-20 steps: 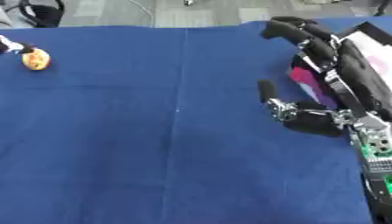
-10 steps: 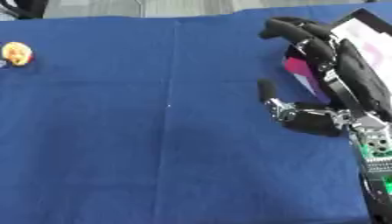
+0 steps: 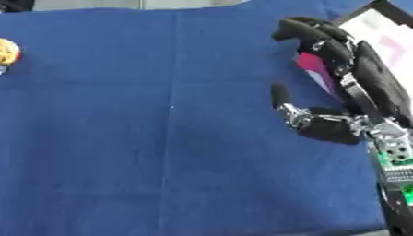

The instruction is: Pick up the objects with one hand, pass them to the other hand, and then place them into the box on the other side of the table.

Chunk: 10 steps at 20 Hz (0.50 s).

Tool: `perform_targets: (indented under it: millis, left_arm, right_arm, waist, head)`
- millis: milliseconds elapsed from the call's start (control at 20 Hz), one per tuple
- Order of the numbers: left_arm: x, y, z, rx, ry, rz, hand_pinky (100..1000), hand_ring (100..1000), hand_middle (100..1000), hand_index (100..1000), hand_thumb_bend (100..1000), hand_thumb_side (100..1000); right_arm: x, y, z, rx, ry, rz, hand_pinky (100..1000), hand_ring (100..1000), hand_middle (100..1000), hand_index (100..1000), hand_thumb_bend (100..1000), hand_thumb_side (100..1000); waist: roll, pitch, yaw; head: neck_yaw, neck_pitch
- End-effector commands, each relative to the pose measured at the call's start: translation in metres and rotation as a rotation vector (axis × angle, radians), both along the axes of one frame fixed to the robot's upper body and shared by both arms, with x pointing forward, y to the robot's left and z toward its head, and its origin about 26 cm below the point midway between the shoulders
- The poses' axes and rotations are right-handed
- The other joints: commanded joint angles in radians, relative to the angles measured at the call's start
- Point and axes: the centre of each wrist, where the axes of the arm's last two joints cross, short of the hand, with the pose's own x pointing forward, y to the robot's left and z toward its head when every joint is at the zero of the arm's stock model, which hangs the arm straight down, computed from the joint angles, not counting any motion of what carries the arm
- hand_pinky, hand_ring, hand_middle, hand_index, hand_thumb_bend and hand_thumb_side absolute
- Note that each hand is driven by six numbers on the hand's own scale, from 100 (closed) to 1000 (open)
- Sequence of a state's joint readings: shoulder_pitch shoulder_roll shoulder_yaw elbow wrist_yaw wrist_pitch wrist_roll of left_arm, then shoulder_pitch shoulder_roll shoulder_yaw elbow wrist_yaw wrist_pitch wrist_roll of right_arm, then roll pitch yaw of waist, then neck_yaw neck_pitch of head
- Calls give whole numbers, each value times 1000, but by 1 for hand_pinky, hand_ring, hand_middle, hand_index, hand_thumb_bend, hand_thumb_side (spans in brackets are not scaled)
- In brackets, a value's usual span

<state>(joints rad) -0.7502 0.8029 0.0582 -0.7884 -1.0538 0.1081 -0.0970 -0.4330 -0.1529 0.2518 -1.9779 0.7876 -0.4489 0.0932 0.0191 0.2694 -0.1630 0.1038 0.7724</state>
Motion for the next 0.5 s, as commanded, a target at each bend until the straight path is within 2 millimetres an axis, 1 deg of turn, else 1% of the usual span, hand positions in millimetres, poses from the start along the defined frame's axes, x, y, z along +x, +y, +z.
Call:
perform_targets:
  millis: [50, 100, 150, 250, 300, 350, 400, 500]
  left_arm:
    - [-2, 7, 15, 51, -71, 46, 720, 598, 599, 724, 459, 237]
    - [-2, 7, 14, 57, -79, 55, 716, 592, 593, 718, 425, 224]
    - [-2, 7, 14, 64, -90, 64, 710, 578, 578, 705, 370, 199]
    - [-2, 6, 11, 75, -108, 79, 707, 569, 568, 694, 330, 186]
    - [-1, 6, 10, 77, -107, 81, 700, 552, 549, 673, 348, 151]
    - [-1, 6, 8, 77, -104, 83, 693, 538, 530, 652, 265, 160]
    - [-2, 6, 6, 77, -102, 86, 689, 529, 511, 628, 249, 163]
    - [-2, 7, 5, 72, -109, 92, 661, 480, 424, 518, 211, 179]
  right_arm:
    - [-1, 2, 5, 6, -24, 7, 872, 885, 756, 955, 100, 304]
    - [-1, 2, 5, 5, -23, 6, 872, 885, 756, 955, 100, 306]
    - [-1, 2, 5, 4, -22, 6, 872, 885, 756, 955, 100, 308]
    - [0, 3, 4, 3, -20, 4, 871, 885, 755, 956, 100, 309]
    - [0, 3, 4, 3, -20, 3, 871, 885, 755, 956, 100, 310]
    - [0, 3, 3, 3, -19, 1, 871, 885, 755, 956, 100, 311]
    - [0, 3, 3, 2, -18, 0, 871, 885, 756, 956, 100, 311]
    - [1, 2, 2, 0, -16, -4, 872, 885, 756, 955, 100, 312]
  waist:
    - [5, 6, -3]
    - [6, 8, -6]
    - [6, 10, -8]
    - [7, 12, -11]
    - [8, 12, -13]
    - [8, 12, -15]
    - [8, 12, -16]
    - [9, 10, -18]
  head:
    - [7, -2]
    - [8, -2]
    - [8, -2]
    - [9, -2]
    - [9, -2]
    - [10, -2]
    - [10, -2]
    - [10, -2]
